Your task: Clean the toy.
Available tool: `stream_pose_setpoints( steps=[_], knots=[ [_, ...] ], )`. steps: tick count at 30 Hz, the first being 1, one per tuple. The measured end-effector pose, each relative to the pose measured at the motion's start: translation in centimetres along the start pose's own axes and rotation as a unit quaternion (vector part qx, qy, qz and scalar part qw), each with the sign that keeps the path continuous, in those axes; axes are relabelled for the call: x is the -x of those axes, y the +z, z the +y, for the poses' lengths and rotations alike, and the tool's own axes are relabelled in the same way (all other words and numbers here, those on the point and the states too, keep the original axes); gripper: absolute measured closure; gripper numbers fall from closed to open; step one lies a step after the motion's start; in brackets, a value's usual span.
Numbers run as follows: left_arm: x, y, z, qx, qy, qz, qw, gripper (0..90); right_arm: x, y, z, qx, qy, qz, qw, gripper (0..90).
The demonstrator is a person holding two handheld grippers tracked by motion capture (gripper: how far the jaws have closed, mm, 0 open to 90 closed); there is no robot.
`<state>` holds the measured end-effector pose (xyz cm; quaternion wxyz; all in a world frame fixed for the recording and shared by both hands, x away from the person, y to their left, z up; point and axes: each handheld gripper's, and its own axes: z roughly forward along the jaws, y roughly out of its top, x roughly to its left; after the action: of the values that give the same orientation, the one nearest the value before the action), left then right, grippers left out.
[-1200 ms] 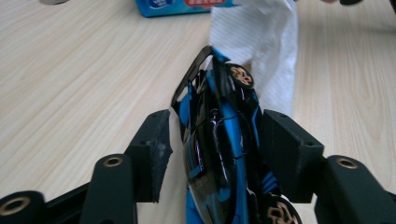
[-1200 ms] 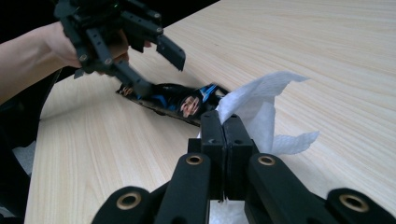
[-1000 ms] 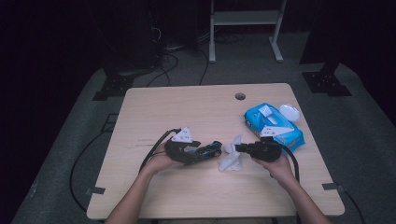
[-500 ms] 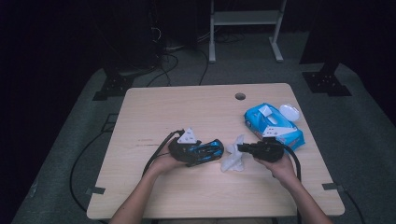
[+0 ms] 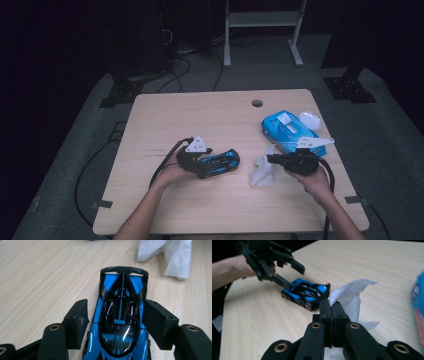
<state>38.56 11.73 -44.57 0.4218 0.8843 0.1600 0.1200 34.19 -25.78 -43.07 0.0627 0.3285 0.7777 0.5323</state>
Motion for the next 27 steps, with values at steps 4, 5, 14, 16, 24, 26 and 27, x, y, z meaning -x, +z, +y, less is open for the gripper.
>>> stream_pose_setpoints(
  steps=[4,5,14,16,24,26,27],
  knots=[
    [0.2,-0.3,0.0,0.002,0.004,0.001,1.0,36.2,0.7,-1.1,-1.1,-0.009,0.01,-0.011,0.9998,88.3],
    [0.3,-0.4,0.0,0.004,0.003,0.0,1.0,36.2,0.7,-1.1,-1.1,-0.009,0.01,-0.011,0.9998,88.3],
    [0.3,-1.4,-0.1,0.007,-0.004,0.005,1.0,28.4,1.9,-3.4,-3.1,-0.028,0.016,-0.04,0.9987,56.4],
    [0.3,-1.6,-0.2,0.008,-0.006,0.007,0.9999,27.9,1.9,-3.9,-3.3,-0.024,0.02,-0.044,0.9986,53.9],
    [0.1,-2.6,-1.2,0.007,-0.016,0.016,0.9997,27.2,2.0,-5.0,-4.3,-0.021,0.028,-0.048,0.9983,50.4],
    [0.0,-2.8,-1.3,0.007,-0.017,0.016,0.9997,27.2,2.0,-5.2,-4.5,-0.018,0.028,-0.05,0.9982,50.1],
    [0.0,-2.9,-1.4,0.007,-0.017,0.018,0.9997,27.2,2.0,-5.3,-4.6,-0.017,0.029,-0.049,0.9982,50.1]
  ],
)
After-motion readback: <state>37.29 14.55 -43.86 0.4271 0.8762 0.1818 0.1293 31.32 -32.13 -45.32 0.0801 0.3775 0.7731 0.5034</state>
